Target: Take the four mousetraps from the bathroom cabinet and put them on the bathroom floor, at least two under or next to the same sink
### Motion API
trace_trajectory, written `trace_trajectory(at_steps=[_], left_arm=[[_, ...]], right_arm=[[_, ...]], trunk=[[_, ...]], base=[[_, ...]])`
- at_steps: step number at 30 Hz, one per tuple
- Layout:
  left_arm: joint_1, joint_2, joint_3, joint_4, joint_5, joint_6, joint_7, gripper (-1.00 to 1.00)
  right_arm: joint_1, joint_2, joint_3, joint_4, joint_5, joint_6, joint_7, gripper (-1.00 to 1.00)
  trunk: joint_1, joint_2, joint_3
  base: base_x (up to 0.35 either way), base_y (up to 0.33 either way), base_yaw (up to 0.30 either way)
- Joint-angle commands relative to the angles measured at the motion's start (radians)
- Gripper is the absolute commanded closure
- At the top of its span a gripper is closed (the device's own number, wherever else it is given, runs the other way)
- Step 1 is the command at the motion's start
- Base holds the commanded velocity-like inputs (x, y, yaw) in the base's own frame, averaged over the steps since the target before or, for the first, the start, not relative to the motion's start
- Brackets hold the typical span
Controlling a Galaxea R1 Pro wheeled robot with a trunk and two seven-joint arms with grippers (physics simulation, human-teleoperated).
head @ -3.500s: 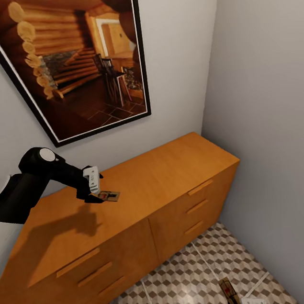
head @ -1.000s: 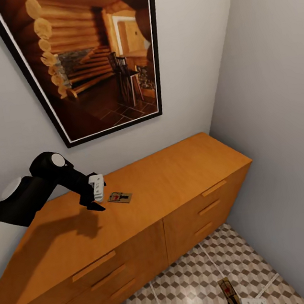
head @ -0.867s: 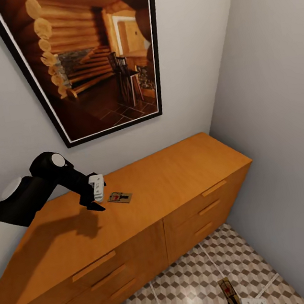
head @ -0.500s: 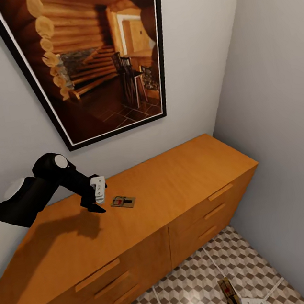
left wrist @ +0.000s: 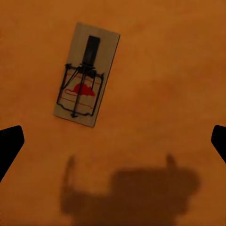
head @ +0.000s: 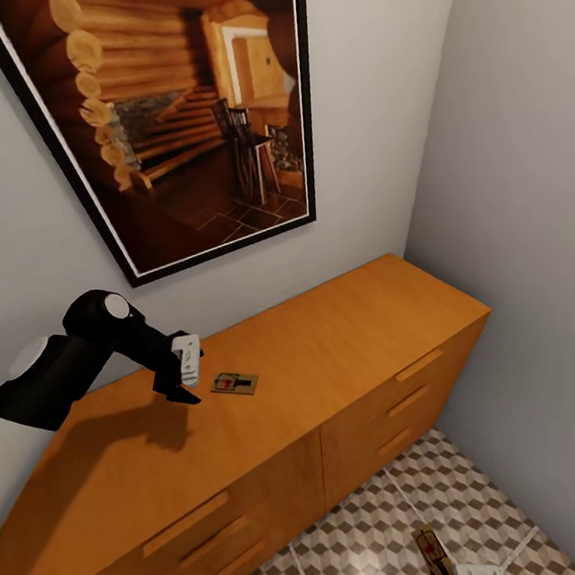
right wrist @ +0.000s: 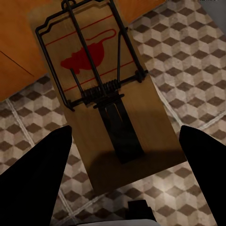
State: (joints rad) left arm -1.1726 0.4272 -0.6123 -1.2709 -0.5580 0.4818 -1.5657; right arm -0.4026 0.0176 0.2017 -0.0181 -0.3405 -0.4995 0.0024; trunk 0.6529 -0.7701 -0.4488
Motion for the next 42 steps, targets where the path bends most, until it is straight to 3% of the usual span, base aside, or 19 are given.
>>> trace_trajectory(at_steps=[1, 10, 31, 42], left_arm=[[-0.001, 0.001, -0.008, 0.0, -0.005, 0.011, -0.005, -1.0], [-0.001, -0.001, -0.026, 0.015, -0.006, 0.011, -0.005, -1.0], [-0.001, -0.001, -0.029, 0.018, -0.006, 0.011, -0.005, -1.0], [-0.001, -0.001, -0.056, 0.018, -0.006, 0.011, -0.005, -1.0]], right_arm=[[-0.001, 0.0, 0.008, 0.001, -0.01, -0.004, 0.0, 1.0], [-0.001, 0.001, 0.008, 0.001, -0.01, -0.004, 0.0, 1.0], [-0.001, 0.002, 0.009, 0.001, -0.01, -0.004, -0.001, 1.0], [-0.001, 0.002, 0.009, 0.001, -0.01, -0.004, -0.001, 1.0]], trunk=[[0.0, -0.001, -0.001], [0.0, -0.001, -0.001], [0.0, -0.001, -0.001], [0.0, -0.001, -0.001]], base=[[0.119, 0.0, 0.0], [0.132, 0.0, 0.0], [0.035, 0.0, 0.0], [0.011, 0.0, 0.0]])
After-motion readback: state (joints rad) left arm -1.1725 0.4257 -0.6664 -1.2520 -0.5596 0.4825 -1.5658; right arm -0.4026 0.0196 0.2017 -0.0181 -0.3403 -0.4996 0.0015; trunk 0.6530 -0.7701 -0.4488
